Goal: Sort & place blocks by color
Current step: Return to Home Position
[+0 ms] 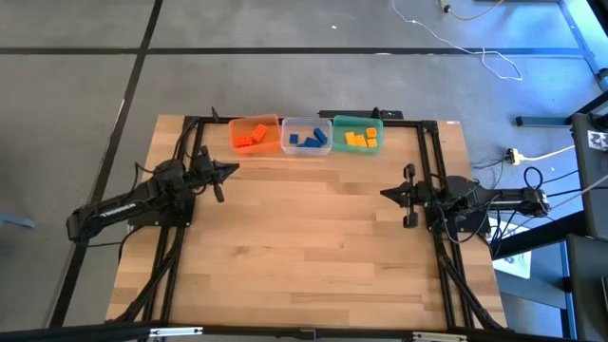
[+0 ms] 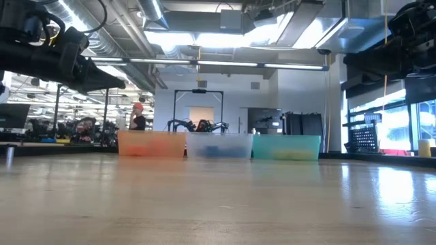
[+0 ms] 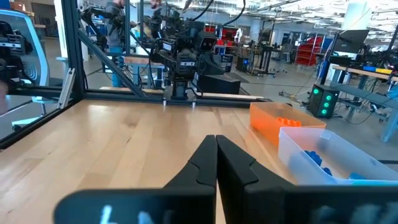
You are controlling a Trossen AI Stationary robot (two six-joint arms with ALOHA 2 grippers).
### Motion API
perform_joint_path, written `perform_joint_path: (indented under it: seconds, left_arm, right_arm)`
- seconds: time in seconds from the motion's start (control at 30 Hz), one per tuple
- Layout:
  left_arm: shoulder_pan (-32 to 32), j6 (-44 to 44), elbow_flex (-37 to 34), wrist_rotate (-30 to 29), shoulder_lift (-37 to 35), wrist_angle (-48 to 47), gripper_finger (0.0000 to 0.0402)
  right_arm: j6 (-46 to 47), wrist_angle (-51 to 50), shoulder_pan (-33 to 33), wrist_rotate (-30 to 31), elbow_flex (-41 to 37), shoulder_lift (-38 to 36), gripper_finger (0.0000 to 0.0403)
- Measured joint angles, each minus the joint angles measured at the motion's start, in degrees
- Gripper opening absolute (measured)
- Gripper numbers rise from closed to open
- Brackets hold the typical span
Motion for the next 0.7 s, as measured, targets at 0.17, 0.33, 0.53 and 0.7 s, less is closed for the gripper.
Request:
perform_joint_path:
  seconds: [0.17, 0.33, 0.53, 0.7]
  left_arm:
    - [0.0, 0.11, 0.0, -0.35, 0.0, 0.04, 0.0]
    - [0.0, 0.14, 0.0, -0.59, 0.0, 0.04, 0.0]
    - [0.0, 0.16, 0.0, -0.64, 0.0, 0.07, 0.0]
    - [0.0, 0.16, 0.0, -0.67, 0.0, 0.09, 0.0]
  right_arm:
    - [-0.12, 0.01, -0.02, 0.0, 0.0, 0.0, 0.0]
    - [-0.11, 0.0, -0.02, 0.0, 0.0, 0.0, 0.0]
    - [-0.17, 0.0, -0.02, 0.0, 0.0, 0.0, 0.0001]
    - [-0.2, 0.0, -0.02, 0.0, 0.02, 0.0, 0.0001]
